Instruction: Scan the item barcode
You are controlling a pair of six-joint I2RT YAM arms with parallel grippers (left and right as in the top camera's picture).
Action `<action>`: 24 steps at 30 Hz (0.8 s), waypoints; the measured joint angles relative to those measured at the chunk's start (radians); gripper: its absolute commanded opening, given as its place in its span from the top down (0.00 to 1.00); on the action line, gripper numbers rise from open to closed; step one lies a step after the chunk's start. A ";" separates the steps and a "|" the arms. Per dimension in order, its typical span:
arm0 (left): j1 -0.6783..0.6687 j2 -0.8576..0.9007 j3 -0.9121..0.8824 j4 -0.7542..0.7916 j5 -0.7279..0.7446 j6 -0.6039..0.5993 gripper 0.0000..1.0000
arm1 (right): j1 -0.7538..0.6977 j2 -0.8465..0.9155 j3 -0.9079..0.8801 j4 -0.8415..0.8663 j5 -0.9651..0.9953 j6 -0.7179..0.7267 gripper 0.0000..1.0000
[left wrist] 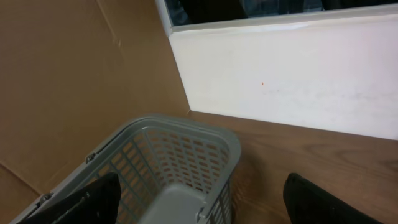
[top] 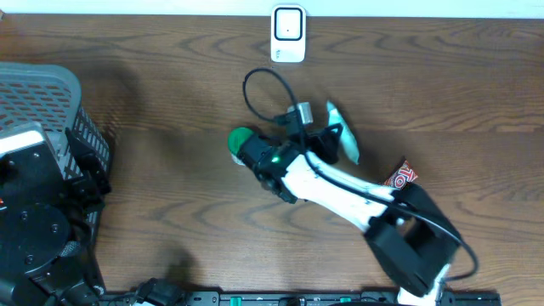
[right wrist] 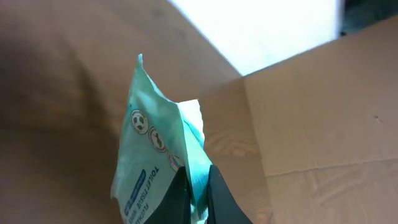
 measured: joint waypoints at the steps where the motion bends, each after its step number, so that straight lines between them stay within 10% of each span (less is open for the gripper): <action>1: 0.000 0.000 0.000 0.000 0.000 0.000 0.16 | 0.008 0.018 0.000 0.001 -0.009 -0.001 0.99; 7: 0.000 0.000 0.000 0.000 0.000 0.000 0.16 | 0.117 0.148 0.000 -0.007 -0.109 -0.005 0.95; 13: 0.000 0.000 0.000 0.000 0.000 0.000 0.16 | 0.283 0.170 0.000 -0.014 -0.279 -0.008 0.01; 24: 0.000 0.000 0.000 0.000 0.000 0.000 0.16 | 0.412 0.005 0.000 -0.035 -0.695 0.051 0.01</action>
